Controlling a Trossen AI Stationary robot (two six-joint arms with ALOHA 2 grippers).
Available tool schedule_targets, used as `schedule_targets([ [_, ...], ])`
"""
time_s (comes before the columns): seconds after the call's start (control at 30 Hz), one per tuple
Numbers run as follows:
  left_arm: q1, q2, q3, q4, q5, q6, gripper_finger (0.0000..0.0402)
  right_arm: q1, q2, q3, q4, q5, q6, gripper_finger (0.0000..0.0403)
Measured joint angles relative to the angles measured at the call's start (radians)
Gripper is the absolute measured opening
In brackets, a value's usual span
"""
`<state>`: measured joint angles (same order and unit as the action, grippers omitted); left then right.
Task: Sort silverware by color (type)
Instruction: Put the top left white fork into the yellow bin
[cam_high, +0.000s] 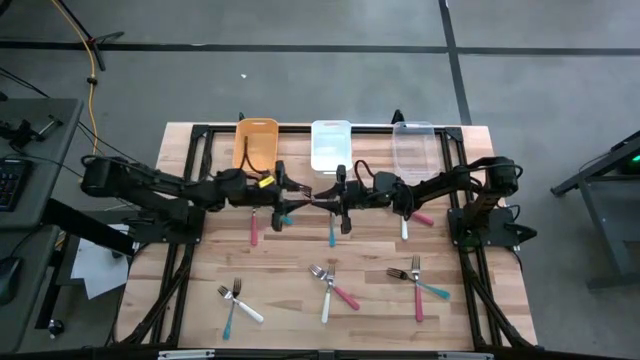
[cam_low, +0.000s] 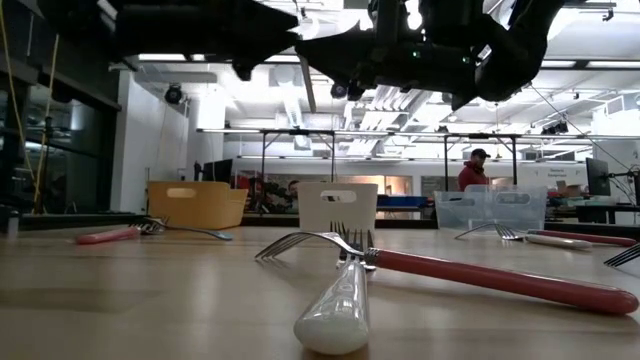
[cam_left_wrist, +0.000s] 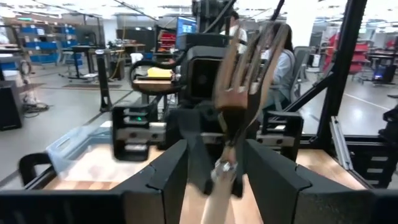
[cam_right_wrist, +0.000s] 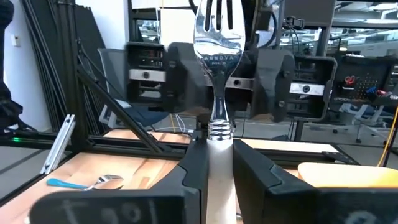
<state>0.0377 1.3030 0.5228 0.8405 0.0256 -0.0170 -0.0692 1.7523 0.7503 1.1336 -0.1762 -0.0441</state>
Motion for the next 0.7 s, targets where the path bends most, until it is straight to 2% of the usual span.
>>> schedule_targets([
  [0.2,-0.015,0.067,0.061,-0.003,0.011,0.038,0.0167,0.000,0.000,0.000,-0.007,0.000,0.001,0.0044],
  [0.33,-0.015,0.089,0.077,-0.004,0.017,0.038,0.0158,0.000,0.000,0.000,-0.007,0.000,0.001,0.0044],
  [0.47,-0.015,0.091,0.079,0.003,0.034,0.037,0.0113,0.005,0.000,0.000,-0.007,0.000,-0.007,0.0045],
  [0.63,-0.014,0.091,0.079,0.028,0.053,0.046,0.0025,0.006,-0.001,0.002,-0.001,-0.008,-0.004,0.0046],
  [0.7,-0.008,0.091,0.079,0.027,0.050,0.044,0.0014,0.005,-0.001,0.002,-0.001,-0.006,-0.002,0.0051],
])
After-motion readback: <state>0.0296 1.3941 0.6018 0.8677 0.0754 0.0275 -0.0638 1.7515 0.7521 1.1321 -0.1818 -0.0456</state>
